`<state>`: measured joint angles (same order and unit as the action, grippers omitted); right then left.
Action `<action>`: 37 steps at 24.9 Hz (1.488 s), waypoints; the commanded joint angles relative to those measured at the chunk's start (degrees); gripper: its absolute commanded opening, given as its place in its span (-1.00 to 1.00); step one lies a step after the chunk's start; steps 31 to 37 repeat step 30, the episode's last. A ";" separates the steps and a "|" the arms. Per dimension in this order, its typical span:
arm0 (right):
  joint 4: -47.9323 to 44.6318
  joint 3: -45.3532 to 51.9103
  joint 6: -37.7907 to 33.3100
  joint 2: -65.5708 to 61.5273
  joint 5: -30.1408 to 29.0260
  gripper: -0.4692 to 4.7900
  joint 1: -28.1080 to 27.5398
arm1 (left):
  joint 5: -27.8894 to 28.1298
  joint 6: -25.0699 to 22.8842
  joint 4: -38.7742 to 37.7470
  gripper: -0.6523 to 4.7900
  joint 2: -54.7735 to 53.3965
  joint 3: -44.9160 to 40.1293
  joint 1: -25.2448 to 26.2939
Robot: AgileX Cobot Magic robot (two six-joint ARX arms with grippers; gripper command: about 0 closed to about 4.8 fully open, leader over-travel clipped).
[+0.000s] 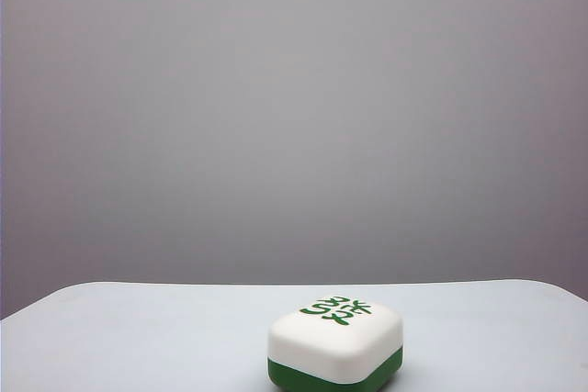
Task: Pick up the foam mahjong on the table and turn it over.
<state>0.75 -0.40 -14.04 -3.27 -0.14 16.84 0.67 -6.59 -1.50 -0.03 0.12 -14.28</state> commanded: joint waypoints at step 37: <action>8.41 0.35 2.25 -0.13 12.46 -0.70 -0.90 | -1.09 1.25 -9.11 -0.77 0.00 0.24 7.54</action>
